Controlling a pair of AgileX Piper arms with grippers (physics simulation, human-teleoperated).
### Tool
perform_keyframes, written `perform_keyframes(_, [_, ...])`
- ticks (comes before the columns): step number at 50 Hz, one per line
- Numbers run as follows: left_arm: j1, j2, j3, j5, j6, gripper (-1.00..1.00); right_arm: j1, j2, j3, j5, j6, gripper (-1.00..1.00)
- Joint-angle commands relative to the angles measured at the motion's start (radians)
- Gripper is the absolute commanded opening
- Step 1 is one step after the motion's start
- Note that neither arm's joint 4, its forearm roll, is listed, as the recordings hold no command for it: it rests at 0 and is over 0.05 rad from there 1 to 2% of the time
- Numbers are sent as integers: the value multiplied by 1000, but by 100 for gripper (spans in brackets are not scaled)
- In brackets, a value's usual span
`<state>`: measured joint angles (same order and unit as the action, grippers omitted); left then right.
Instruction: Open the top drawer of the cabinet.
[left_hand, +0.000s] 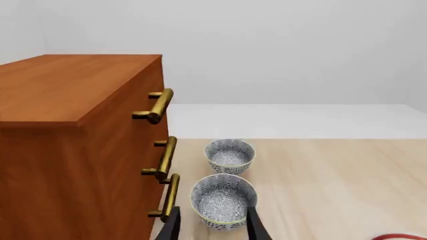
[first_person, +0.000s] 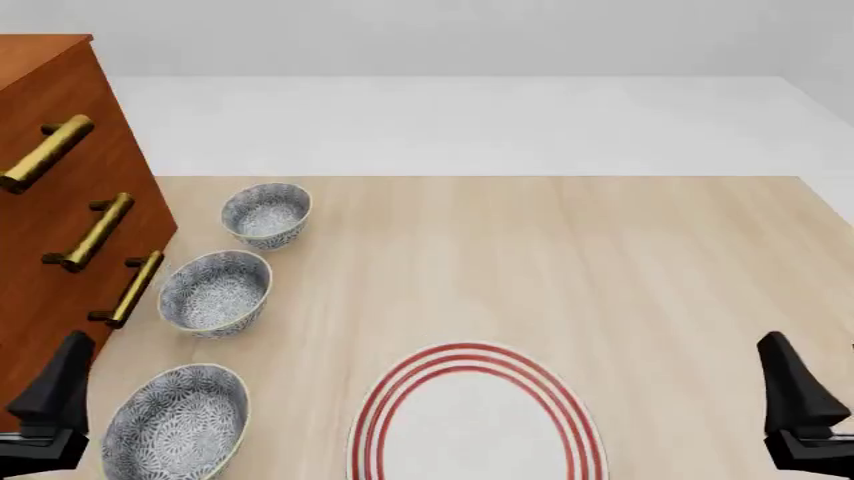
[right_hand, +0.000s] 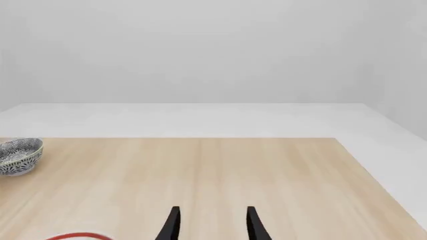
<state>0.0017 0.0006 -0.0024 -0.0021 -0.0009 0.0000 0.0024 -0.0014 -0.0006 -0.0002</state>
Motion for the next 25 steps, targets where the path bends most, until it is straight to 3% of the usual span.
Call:
perform_keyframes(1, [7, 3, 0, -2, -5, 100, 0, 5, -3, -1, 0, 100])
perform_keyframes(18, [28, 8, -5, 2, 3, 100, 0, 5, -3, -1, 0, 100])
perform_keyframes(25, [43, 1, -39, -4, 75, 100, 0, 5, -3, -1, 0, 100])
